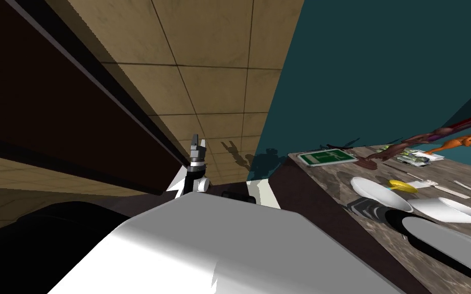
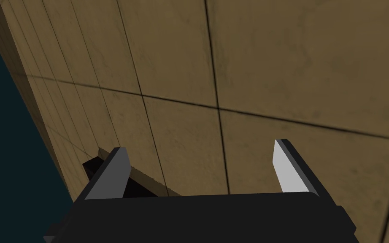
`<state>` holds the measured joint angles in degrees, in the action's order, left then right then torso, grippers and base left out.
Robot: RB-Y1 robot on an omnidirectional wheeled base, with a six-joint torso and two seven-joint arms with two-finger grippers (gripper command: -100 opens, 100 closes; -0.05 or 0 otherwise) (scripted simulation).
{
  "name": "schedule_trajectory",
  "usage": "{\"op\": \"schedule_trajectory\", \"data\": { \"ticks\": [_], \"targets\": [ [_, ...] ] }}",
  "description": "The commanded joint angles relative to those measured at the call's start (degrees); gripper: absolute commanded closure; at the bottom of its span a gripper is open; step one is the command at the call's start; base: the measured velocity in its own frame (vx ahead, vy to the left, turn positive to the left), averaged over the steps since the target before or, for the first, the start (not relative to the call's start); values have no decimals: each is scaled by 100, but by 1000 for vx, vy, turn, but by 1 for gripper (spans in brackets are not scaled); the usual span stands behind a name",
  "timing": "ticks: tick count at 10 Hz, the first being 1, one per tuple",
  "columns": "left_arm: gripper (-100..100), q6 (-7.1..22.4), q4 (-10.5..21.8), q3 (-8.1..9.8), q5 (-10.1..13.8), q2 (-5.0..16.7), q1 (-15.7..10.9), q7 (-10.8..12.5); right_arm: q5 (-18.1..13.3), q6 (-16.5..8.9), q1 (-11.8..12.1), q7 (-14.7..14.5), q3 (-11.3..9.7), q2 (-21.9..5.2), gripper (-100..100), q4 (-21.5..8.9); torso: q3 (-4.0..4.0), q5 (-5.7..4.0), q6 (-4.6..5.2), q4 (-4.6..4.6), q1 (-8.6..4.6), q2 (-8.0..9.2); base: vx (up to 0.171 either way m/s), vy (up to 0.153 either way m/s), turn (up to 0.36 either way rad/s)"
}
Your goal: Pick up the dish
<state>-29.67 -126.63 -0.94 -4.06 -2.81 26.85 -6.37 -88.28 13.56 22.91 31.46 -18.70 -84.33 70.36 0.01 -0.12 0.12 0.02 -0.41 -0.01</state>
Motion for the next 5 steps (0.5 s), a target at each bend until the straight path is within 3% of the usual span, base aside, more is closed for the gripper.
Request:
{"op": "schedule_trajectory", "data": {
  "ticks": [1,3,5],
  "targets": [
    [0,0,0,0,0,0,0,0,-100,-28,-4,98,-99,-171,-100,-118,0,0,0,0,0,0,3,-63,108],
    [0,0,0,0,0,1,0,0,-199,-12,-53,107,-271,-375,-100,-366,-3,-3,-3,-1,-25,-6,30,-148,179],
    [0,0,0,1,0,1,0,0,-199,-12,-53,20,-271,-375,-100,-366,-3,-6,-1,-1,-28,-5,3,-94,28]
  ]
}}
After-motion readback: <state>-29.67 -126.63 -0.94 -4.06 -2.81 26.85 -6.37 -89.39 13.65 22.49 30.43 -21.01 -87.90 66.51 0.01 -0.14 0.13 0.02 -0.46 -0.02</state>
